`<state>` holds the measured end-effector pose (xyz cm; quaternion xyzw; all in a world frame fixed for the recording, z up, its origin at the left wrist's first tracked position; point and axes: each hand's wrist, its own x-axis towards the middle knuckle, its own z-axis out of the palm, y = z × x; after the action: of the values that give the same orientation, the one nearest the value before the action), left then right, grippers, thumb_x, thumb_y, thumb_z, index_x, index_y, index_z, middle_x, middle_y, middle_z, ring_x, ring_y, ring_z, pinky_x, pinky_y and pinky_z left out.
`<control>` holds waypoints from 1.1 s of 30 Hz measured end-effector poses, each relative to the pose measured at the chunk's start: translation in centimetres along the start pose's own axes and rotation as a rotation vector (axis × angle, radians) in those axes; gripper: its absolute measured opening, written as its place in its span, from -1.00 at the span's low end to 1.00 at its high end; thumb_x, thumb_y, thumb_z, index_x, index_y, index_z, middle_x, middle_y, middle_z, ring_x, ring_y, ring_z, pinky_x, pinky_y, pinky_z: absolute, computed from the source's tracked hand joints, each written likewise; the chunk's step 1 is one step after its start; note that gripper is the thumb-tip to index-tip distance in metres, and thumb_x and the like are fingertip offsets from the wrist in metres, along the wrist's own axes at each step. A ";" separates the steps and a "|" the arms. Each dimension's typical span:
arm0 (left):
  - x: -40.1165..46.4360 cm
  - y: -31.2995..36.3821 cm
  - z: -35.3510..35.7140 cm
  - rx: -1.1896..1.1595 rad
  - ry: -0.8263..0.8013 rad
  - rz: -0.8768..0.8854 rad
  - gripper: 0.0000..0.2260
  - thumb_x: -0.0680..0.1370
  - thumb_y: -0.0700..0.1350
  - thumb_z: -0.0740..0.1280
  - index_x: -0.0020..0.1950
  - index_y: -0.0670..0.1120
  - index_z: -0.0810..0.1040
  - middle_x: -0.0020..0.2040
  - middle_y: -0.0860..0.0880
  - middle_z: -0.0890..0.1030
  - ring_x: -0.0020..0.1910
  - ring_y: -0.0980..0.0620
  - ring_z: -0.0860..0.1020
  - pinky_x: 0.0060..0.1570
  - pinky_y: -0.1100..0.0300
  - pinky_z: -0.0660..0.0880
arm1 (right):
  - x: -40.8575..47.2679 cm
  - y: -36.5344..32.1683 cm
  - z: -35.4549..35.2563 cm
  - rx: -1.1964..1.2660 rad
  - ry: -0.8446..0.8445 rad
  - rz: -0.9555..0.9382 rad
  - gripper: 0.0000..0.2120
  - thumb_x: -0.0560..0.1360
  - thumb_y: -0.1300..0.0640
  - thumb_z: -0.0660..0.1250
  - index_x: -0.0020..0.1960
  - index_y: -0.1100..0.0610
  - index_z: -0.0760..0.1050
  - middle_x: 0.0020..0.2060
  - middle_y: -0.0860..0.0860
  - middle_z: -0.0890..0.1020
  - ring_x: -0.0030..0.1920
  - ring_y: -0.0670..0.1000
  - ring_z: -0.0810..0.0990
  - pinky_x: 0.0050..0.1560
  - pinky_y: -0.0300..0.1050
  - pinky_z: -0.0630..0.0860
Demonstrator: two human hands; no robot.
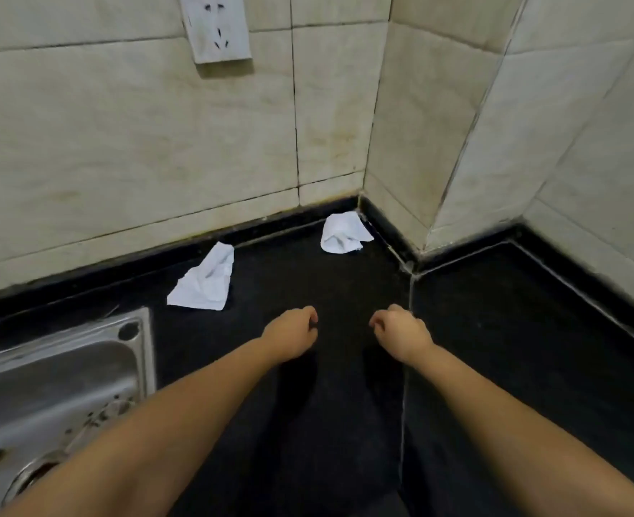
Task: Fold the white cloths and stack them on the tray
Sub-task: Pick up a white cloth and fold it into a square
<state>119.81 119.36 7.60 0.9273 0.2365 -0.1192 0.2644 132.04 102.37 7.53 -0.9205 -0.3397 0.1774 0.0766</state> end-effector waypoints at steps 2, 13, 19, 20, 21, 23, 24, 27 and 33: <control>4.1 -0.3 -1.0 0.008 -0.014 -0.004 -0.77 0.59 -0.09 0.20 0.23 -0.08 0.43 0.10 -0.10 0.57 0.02 -0.05 0.55 0.07 0.02 0.52 | 5.0 -0.3 -0.5 0.016 0.013 -0.032 -0.71 0.59 0.09 0.10 0.21 0.01 0.52 0.17 0.07 0.48 0.16 0.14 0.50 0.18 0.07 0.41; 21.2 -0.5 -2.3 0.510 0.134 0.098 -0.53 0.57 -0.15 0.15 0.48 -0.05 0.17 0.30 -0.16 0.35 0.25 -0.15 0.36 0.09 0.03 0.37 | 23.2 -1.1 0.4 -0.099 0.105 -0.195 -0.55 0.56 0.17 0.14 0.45 0.06 0.28 0.34 0.11 0.39 0.32 0.15 0.36 0.19 0.02 0.31; 23.7 -0.8 -2.0 0.576 0.229 0.111 -0.66 0.59 -0.15 0.13 0.37 -0.10 0.33 0.27 -0.12 0.39 0.25 -0.11 0.36 0.10 0.07 0.32 | 24.8 -0.8 0.9 -0.098 0.143 -0.169 -0.63 0.57 0.15 0.13 0.37 0.10 0.36 0.26 0.12 0.45 0.26 0.15 0.40 0.09 0.00 0.32; 23.6 -0.8 -2.0 0.585 0.238 0.113 -0.67 0.59 -0.15 0.13 0.36 -0.10 0.35 0.27 -0.12 0.39 0.25 -0.11 0.36 0.10 0.07 0.31 | 24.6 -0.9 0.8 -0.084 0.134 -0.176 -0.62 0.57 0.15 0.13 0.38 0.08 0.36 0.27 0.11 0.44 0.26 0.15 0.39 0.09 -0.01 0.32; 23.2 -0.9 -2.1 0.596 0.244 0.118 -0.68 0.59 -0.14 0.14 0.35 -0.10 0.37 0.27 -0.12 0.39 0.25 -0.11 0.36 0.11 0.07 0.30 | 23.9 -1.0 0.8 -0.077 0.122 -0.186 -0.62 0.57 0.14 0.13 0.38 0.07 0.36 0.28 0.10 0.44 0.27 0.15 0.39 0.09 -0.01 0.31; 22.0 -1.1 -2.0 0.605 0.229 0.140 -0.70 0.59 -0.10 0.15 0.31 -0.10 0.42 0.26 -0.12 0.39 0.24 -0.11 0.36 0.11 0.07 0.29 | 22.5 -1.0 0.8 -0.068 0.102 -0.203 -0.62 0.55 0.11 0.16 0.36 0.06 0.38 0.27 0.08 0.43 0.27 0.13 0.38 0.11 -0.01 0.29; 20.9 -1.4 -1.8 0.598 0.229 0.156 -0.72 0.59 -0.08 0.15 0.26 -0.10 0.46 0.23 -0.11 0.40 0.22 -0.11 0.37 0.11 0.06 0.29 | 21.5 -1.0 0.7 -0.052 0.105 -0.206 -0.64 0.54 0.10 0.18 0.33 0.05 0.41 0.25 0.07 0.43 0.26 0.12 0.38 0.12 -0.01 0.29; 16.7 -2.6 -2.0 0.552 0.329 0.240 -0.81 0.53 -0.04 0.27 -0.01 -0.10 0.61 0.01 -0.10 0.52 0.00 -0.11 0.49 -0.04 0.04 0.39 | 17.8 -1.6 0.2 0.027 0.179 -0.219 -0.72 0.51 0.07 0.24 0.20 0.08 0.50 0.17 0.06 0.43 0.21 0.11 0.39 0.11 -0.01 0.29; 7.7 -4.2 -5.1 0.445 0.489 0.336 -0.82 0.44 -0.04 0.30 -0.19 -0.10 0.63 -0.17 -0.08 0.54 -0.20 -0.12 0.53 -0.17 0.06 0.45 | 10.0 -4.3 -5.1 0.189 0.369 -0.243 -0.85 0.50 0.11 0.26 0.02 0.13 0.50 0.05 0.04 0.49 0.09 0.06 0.43 0.03 -0.08 0.27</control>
<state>124.82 128.18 7.36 0.9891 0.1054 0.1023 0.0078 138.45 112.08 10.59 -0.8783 -0.4102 0.0268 0.2442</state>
